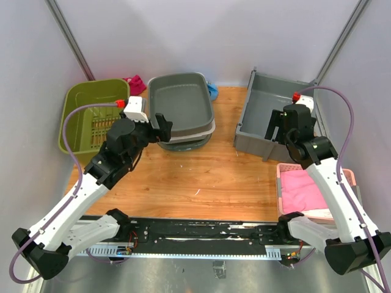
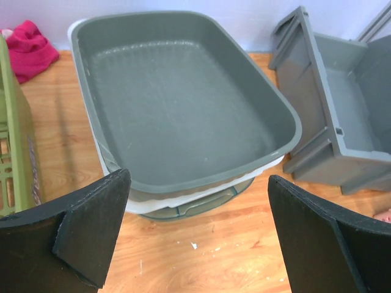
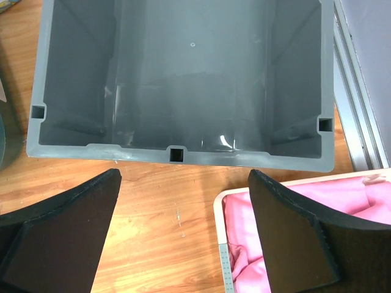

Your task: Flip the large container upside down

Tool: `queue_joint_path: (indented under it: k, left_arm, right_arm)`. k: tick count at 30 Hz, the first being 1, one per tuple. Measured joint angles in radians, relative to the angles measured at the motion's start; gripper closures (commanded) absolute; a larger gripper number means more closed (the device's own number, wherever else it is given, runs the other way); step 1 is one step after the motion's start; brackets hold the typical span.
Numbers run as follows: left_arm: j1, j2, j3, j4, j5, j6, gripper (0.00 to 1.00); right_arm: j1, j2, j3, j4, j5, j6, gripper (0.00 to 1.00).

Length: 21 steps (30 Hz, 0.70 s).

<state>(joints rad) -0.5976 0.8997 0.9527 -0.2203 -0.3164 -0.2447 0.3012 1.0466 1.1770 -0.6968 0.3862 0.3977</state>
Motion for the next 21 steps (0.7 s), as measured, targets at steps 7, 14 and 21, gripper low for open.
queue_joint_path:
  k: [7, 14, 21]
  left_arm:
    - [0.000, 0.010, 0.088, -0.022, 0.014, 0.005, 0.01]
    - [-0.024, 0.079, 0.097, -0.053, 0.080, 0.008, 0.01]
    - [-0.111, 0.105, 0.074, -0.067, 0.121, -0.024, 0.01]
  right_arm:
    - [0.002, -0.024, -0.034, 0.019, 0.011, 0.003, 0.12]
    - [0.002, -0.035, -0.043, 0.027, 0.007, 0.003, 0.12]
    - [0.038, 0.129, 0.044, 0.047, -0.073, -0.008, 0.12]
